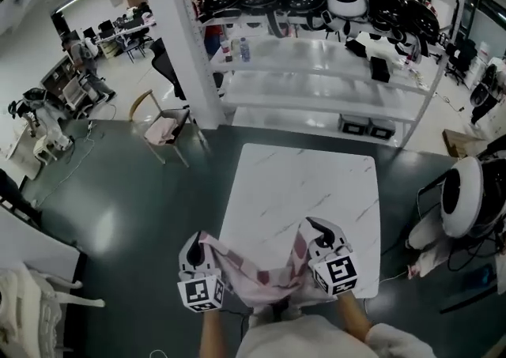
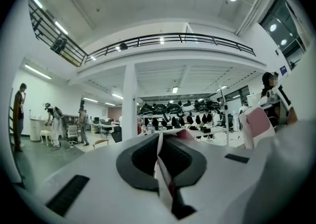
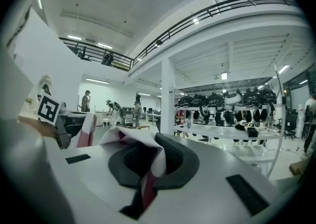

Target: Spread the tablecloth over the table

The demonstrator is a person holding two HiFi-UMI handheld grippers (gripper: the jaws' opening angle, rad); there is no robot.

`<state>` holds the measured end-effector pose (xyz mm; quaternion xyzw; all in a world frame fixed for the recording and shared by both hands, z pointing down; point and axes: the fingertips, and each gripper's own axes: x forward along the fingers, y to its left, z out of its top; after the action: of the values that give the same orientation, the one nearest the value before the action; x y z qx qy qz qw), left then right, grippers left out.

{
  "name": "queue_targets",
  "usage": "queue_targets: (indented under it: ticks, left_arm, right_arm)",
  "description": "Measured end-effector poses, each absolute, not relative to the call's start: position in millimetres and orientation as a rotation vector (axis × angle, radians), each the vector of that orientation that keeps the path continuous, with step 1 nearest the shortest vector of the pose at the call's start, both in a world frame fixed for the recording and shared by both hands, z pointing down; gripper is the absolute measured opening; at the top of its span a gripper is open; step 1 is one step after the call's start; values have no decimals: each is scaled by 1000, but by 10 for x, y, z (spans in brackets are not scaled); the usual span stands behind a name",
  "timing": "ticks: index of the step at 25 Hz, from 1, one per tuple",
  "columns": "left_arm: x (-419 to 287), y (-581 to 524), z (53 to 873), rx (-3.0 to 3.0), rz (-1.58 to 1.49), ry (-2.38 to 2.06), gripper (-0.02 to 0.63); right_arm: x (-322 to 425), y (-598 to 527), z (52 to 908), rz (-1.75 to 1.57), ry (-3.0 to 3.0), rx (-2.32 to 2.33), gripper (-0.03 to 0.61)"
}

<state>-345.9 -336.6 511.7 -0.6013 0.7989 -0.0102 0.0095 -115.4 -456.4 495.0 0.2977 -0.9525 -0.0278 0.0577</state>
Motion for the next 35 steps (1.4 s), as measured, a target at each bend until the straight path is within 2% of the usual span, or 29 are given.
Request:
queue_targets:
  ticks: [16,26,35]
  left_arm:
    - [-5330,-1049,4547,-1088,-49,2820,28]
    - [-5911,433,4410,-700,-99,2944,26]
    - [-6289,1082,4450,-502,-102,3004,26]
  right_arm:
    - [-3574,-3356,4612,-226,-3087,107,14]
    - [-4650,-2759,4536,-249,-3098,-191,14]
    - [-5570,-2719,4495,-363,-3049,-289,14]
